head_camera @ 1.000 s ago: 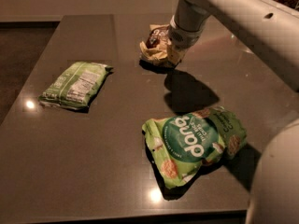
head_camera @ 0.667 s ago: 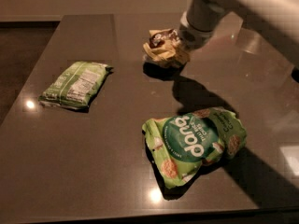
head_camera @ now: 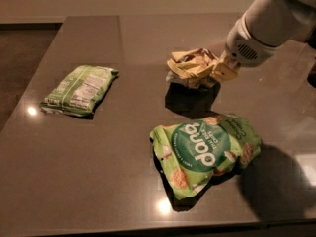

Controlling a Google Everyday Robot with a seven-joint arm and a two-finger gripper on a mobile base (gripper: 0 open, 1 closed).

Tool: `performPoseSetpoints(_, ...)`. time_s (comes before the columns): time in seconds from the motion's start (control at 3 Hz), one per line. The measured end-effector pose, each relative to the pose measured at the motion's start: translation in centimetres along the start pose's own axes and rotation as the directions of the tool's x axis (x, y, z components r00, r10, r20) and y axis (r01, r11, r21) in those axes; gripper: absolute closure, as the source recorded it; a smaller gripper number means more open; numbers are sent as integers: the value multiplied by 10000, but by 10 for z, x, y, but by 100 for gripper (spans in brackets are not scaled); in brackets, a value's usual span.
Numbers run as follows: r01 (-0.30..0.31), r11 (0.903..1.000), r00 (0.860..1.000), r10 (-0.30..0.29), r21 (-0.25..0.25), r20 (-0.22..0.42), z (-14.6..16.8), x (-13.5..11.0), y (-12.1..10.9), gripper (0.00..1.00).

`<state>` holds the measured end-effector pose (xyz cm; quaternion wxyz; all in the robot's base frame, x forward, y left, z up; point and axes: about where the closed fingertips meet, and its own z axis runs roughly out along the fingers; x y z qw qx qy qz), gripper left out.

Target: Move brown chip bag near green rice chip bag

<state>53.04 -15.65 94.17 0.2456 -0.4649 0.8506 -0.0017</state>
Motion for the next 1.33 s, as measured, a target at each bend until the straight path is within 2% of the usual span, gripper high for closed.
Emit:
performPoseSetpoints(0.33, 359, 9992, 9992, -356, -173, 159, -24, 20, 20, 77)
performPoseSetpoints(1.33, 441, 9990, 9988, -439, -114, 199, -28, 18, 22, 8)
